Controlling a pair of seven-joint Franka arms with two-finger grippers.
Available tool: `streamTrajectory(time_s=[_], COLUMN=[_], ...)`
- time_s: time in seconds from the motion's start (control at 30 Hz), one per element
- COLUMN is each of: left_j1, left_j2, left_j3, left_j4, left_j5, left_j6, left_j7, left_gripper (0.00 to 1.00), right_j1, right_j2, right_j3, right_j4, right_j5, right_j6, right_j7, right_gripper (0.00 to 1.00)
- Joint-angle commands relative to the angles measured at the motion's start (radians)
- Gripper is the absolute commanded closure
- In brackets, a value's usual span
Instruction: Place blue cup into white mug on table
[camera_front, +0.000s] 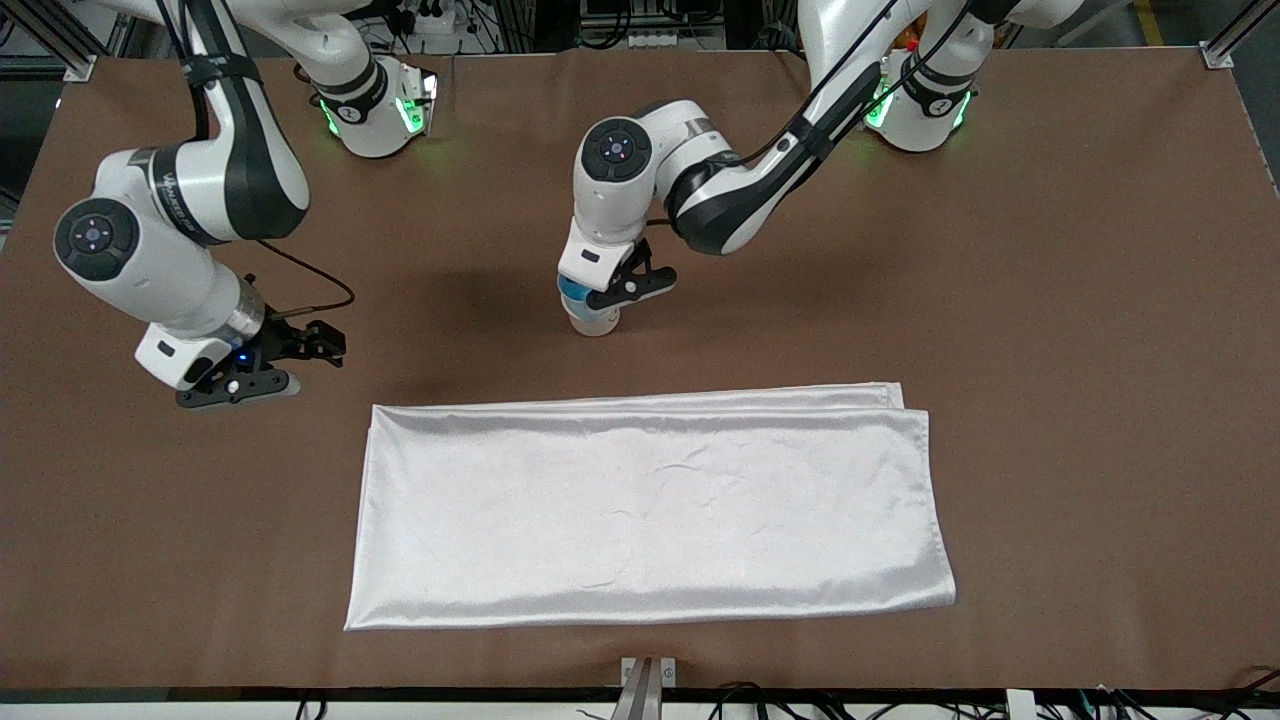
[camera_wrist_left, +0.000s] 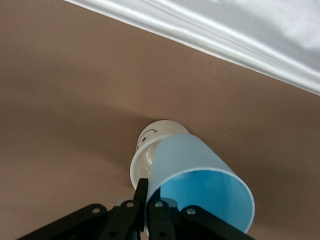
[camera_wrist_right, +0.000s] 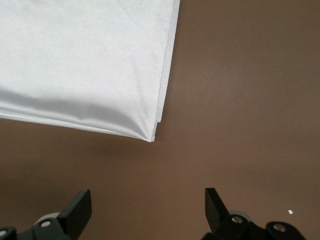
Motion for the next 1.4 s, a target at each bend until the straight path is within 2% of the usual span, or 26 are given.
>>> streamTrajectory(time_s=[0.0,0.2,0.57,0.8,0.87,0.9,0.93,1.0,1.03,1.2,1.37], left_j1=[-0.009,-0.011,-0.032,-0.039,-0.039,-0.039,-0.039,-0.037,-0.034,-0.016,0.046], left_j2=[-0.007,-0.004,0.020,0.028,0.030,0.030,0.030,0.030,0.030,0.016,-0.035], left_j3=[0.008,0.007,0.007,0.008,0.008,0.008,0.008,0.008,0.010,0.015,0.015], left_j4=[-0.019,-0.035,-0.020,-0.019,-0.019,-0.019,-0.019,-0.019,-0.017,0.004,0.017], left_j5=[-0.005,-0.006,-0.001,0.000,0.002,0.002,0.002,0.002,0.002,0.002,0.003], left_j6=[-0.003,-0.004,0.000,0.007,0.007,0.007,0.007,0.007,0.007,0.007,0.004], left_j7=[-0.027,-0.027,-0.018,-0.018,-0.015,-0.011,-0.011,-0.008,-0.002,0.071,0.107], left_gripper=[1.00,1.00,1.00,0.99,0.83,0.64,0.36,0.04,0.00,0.00,0.00], right_j1=[-0.054,-0.063,-0.118,-0.126,-0.124,-0.123,-0.120,-0.111,-0.104,-0.066,-0.063], right_j2=[-0.111,-0.171,-0.179,-0.180,-0.180,-0.180,-0.179,-0.176,-0.174,-0.165,-0.173], right_j3=[0.002,0.002,0.002,0.001,0.001,0.002,0.004,0.007,0.009,0.007,0.010], right_j4=[-0.176,-0.313,-0.310,-0.269,-0.233,-0.209,-0.177,-0.126,-0.103,-0.008,0.086], right_j5=[-0.001,-0.001,0.000,0.012,0.014,0.014,0.014,0.014,0.014,0.014,0.014], right_j6=[0.120,0.245,0.234,0.145,0.084,0.043,-0.012,-0.089,-0.120,-0.229,-0.341], right_j7=[-0.102,-0.108,-0.188,-0.169,-0.137,-0.108,-0.064,-0.002,0.022,0.064,0.050], right_gripper=[0.00,0.00,0.00,0.00,0.00,0.00,0.00,0.00,0.00,0.00,0.00])
